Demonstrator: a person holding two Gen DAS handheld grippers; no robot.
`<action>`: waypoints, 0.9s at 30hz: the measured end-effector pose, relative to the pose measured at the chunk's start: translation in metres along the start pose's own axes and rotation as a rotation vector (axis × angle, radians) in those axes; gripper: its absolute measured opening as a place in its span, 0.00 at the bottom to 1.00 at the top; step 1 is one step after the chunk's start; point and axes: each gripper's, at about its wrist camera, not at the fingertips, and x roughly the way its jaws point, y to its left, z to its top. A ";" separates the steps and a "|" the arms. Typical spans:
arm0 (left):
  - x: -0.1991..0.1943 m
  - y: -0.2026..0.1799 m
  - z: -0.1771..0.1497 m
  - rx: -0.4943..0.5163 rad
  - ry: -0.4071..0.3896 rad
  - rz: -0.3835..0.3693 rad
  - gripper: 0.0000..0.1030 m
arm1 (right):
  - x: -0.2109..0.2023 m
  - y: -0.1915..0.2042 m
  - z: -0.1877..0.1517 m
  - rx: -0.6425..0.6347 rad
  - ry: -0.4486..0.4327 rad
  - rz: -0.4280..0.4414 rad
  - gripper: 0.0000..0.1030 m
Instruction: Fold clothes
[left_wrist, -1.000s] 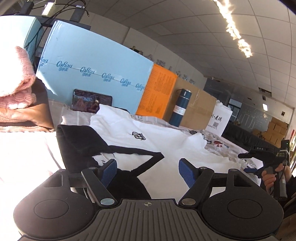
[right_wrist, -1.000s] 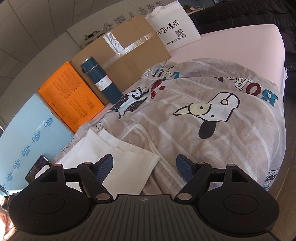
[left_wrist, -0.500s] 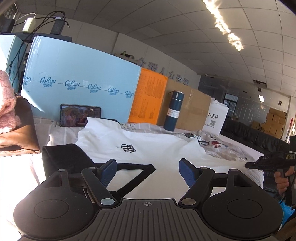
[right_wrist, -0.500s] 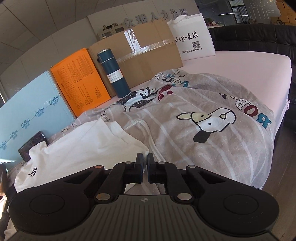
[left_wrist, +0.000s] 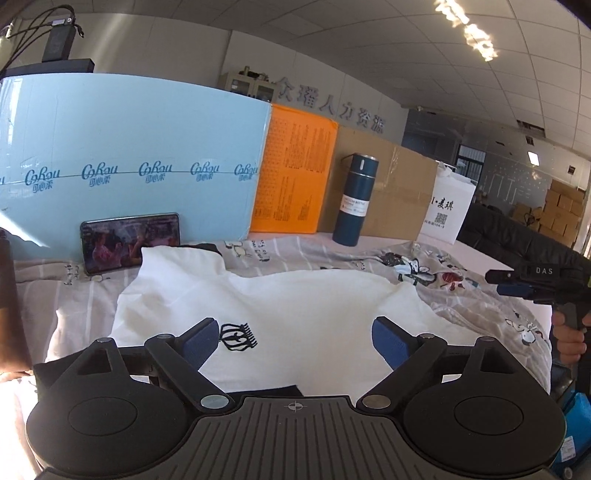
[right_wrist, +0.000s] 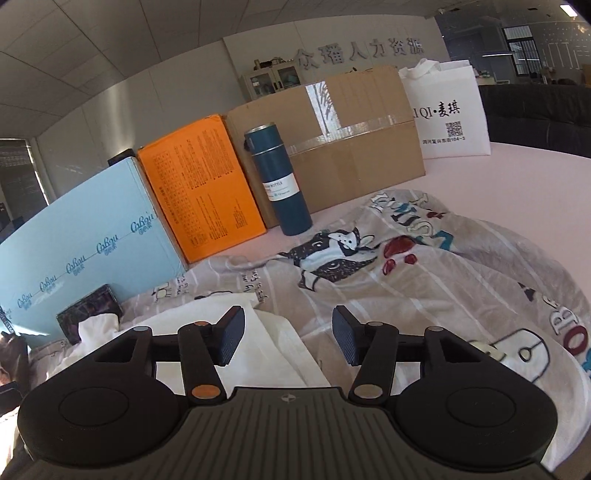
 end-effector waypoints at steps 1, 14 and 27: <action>0.008 0.005 0.004 -0.014 0.014 0.003 0.90 | 0.017 0.004 0.010 0.004 0.023 0.035 0.53; 0.055 0.060 -0.019 -0.235 0.101 0.057 0.90 | 0.180 0.023 0.016 0.025 0.273 0.092 0.60; 0.058 0.065 -0.022 -0.263 0.108 0.021 0.90 | 0.118 0.090 -0.024 -0.501 0.151 0.325 0.15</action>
